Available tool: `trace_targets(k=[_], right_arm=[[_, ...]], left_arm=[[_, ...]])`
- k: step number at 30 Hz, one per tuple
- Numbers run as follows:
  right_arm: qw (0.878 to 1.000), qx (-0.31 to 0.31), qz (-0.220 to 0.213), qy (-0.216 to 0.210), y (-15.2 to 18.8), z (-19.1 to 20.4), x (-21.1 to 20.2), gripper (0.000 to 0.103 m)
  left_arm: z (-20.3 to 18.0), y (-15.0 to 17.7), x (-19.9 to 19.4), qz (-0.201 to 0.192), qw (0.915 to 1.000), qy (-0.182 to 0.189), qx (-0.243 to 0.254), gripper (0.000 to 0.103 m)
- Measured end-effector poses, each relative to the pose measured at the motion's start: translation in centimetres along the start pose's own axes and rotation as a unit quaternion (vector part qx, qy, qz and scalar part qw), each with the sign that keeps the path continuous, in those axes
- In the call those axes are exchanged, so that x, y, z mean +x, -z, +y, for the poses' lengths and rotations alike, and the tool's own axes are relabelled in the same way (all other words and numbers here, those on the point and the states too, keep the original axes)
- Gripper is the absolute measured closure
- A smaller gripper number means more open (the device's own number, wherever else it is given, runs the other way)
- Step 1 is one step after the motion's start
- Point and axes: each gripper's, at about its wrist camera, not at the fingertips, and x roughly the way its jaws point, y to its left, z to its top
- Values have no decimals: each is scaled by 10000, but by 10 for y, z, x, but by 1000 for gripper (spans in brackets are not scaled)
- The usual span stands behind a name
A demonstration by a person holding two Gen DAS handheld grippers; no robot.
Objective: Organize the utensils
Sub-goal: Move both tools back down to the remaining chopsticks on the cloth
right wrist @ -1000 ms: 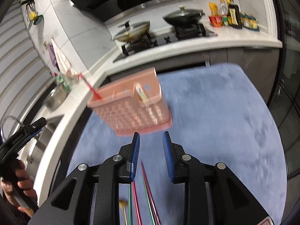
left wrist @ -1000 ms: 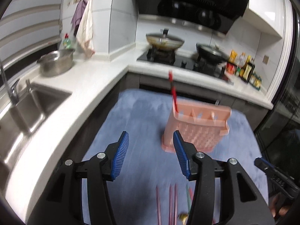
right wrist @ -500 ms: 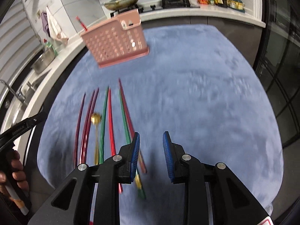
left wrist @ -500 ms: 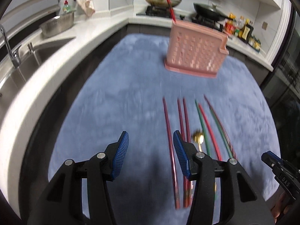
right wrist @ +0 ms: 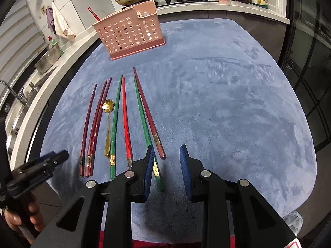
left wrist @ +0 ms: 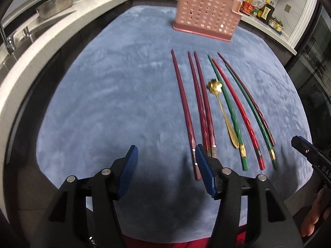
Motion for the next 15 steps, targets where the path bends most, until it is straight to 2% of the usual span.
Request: trace_targets(k=[5, 15], right_arm=[[10000, 34, 21, -9, 2, 0, -1, 76], [9999, 67, 77, 18, 4, -1, 1, 76]], left_arm=[[-7, 6, 6, 89, 9999, 78, 77, 49], [-10, 10, 22, 218, 9996, -54, 148, 49]])
